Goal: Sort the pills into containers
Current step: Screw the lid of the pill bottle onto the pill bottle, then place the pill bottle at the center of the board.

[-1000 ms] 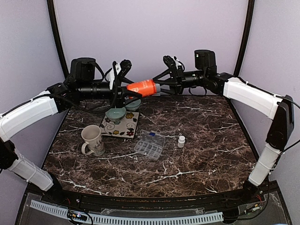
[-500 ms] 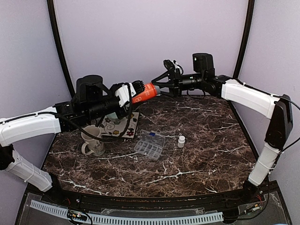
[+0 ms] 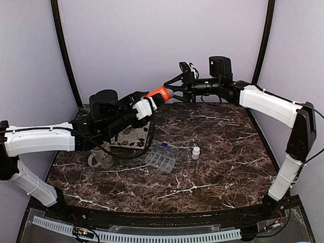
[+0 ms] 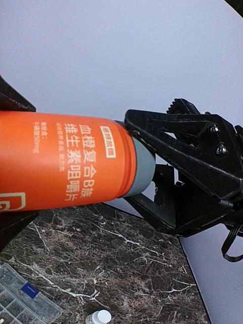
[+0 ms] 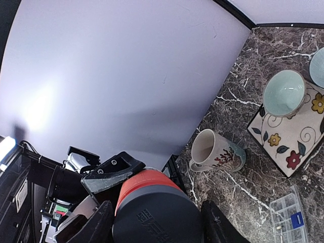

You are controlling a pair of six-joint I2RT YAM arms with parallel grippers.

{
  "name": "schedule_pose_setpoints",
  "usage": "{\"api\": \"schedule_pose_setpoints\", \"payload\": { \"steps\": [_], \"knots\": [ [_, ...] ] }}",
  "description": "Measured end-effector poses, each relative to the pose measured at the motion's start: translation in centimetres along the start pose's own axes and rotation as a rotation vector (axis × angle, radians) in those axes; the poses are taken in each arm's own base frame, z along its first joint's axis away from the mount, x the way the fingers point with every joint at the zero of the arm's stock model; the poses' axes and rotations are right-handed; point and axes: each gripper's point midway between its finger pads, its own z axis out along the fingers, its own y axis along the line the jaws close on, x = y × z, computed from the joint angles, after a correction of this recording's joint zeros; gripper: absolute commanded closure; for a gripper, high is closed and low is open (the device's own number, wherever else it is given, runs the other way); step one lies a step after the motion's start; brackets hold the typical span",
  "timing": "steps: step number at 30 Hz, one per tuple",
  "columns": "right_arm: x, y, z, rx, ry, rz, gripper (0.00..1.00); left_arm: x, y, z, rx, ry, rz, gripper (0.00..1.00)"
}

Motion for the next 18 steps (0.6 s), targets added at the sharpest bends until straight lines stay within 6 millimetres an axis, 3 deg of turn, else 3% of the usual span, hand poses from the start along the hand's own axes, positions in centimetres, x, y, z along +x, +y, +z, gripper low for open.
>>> {"api": "schedule_pose_setpoints", "payload": {
  "steps": [1,2,3,5,8,12,18],
  "knots": [
    [-0.1,0.0,0.0,0.001,-0.002,-0.002,1.00,0.0,0.0,0.0,-0.003,0.002,-0.002,0.55],
    [-0.1,0.0,0.0,0.002,-0.003,-0.004,1.00,0.0,0.0,0.0,-0.004,0.004,-0.005,0.34],
    [-0.1,0.0,0.0,0.003,-0.002,-0.004,1.00,0.0,0.0,0.0,-0.004,0.004,-0.008,0.27],
    [0.2,0.0,0.1,0.006,0.008,-0.010,1.00,-0.2,0.0,0.0,-0.001,-0.003,-0.018,0.24],
    [2.5,-0.4,1.8,0.020,0.071,0.015,1.00,-1.7,-0.2,0.0,0.020,-0.044,-0.041,0.23],
    [4.3,-1.5,2.4,0.053,0.126,0.047,1.00,-2.9,0.0,-0.2,0.040,-0.086,-0.094,0.23],
    [4.5,-2.6,1.9,0.093,0.133,0.059,1.00,-2.4,1.4,-0.7,0.025,-0.076,-0.158,0.22]
  ]
}}
